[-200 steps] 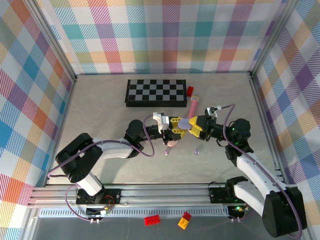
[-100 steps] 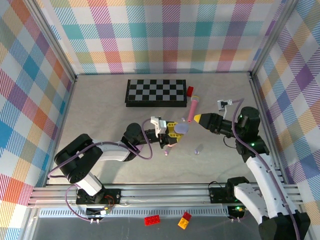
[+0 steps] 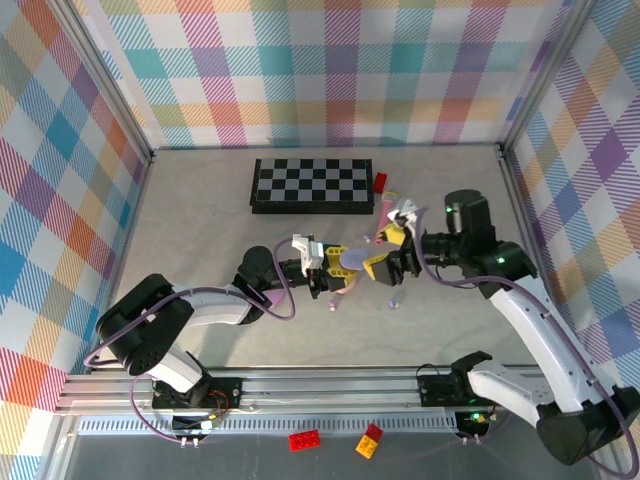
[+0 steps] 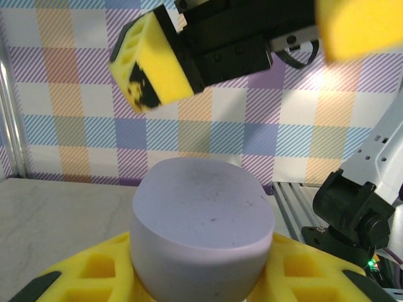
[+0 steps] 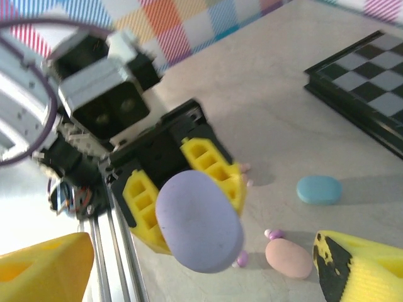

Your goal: Insert the wireless bluetooth earbuds into the charging case

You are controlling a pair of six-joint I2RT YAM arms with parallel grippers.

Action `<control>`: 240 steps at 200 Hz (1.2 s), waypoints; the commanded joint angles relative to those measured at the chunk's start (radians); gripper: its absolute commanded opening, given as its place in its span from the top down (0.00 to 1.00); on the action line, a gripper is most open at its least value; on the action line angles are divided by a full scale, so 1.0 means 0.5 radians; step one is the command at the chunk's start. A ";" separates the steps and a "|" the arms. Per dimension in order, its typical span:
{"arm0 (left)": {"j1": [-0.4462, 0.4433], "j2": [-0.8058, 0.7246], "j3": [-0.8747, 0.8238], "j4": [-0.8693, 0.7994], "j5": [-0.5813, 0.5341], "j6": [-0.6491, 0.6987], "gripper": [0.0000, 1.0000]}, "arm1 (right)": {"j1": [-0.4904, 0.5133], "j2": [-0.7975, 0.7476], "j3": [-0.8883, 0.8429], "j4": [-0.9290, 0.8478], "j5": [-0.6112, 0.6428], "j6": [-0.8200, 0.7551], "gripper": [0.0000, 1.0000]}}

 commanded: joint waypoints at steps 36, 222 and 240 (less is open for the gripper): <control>0.030 -0.054 -0.020 0.091 0.116 -0.036 0.68 | 0.207 0.145 0.019 0.021 0.242 -0.292 0.09; 0.041 -0.073 -0.034 0.039 0.112 -0.039 0.68 | 0.181 0.019 -0.040 0.401 0.561 -0.005 0.08; 0.043 -0.082 -0.036 0.037 0.112 -0.037 0.68 | 0.145 -0.008 -0.036 0.418 0.542 0.071 0.08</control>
